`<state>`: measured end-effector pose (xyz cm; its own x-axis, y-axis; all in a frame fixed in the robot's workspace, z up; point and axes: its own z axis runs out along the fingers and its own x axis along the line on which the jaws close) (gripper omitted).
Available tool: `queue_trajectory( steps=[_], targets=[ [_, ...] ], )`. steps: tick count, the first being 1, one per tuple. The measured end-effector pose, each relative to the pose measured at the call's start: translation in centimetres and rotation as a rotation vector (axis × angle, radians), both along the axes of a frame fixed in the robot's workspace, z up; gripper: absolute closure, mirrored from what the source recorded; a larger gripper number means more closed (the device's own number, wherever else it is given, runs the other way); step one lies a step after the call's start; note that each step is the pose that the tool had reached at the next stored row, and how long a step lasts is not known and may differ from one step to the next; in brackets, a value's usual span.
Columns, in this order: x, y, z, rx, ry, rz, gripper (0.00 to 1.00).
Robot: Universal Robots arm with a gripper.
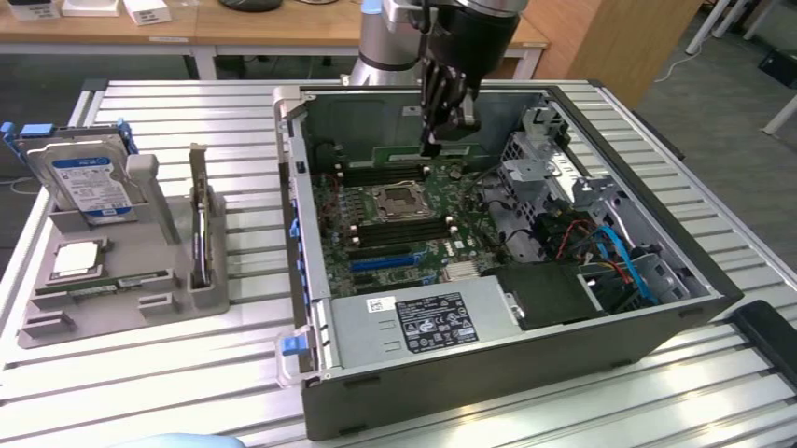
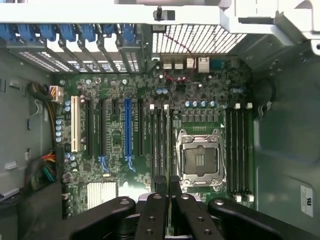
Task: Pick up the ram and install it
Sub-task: 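Insert the ram into the slot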
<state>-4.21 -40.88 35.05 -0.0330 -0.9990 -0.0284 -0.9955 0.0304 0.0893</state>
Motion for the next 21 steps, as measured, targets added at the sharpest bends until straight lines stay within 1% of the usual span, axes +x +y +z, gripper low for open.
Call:
queue_trajectory(
  steps=[1,6,21],
  targets=[
    [0.0,0.0,-0.03,-0.0023,-0.0009,0.0,0.87],
    [0.0,0.0,-0.13,-0.0025,-0.0009,0.0,0.87],
    [0.0,0.0,-2.84,-0.0026,-0.0009,0.0,0.87]
  ],
)
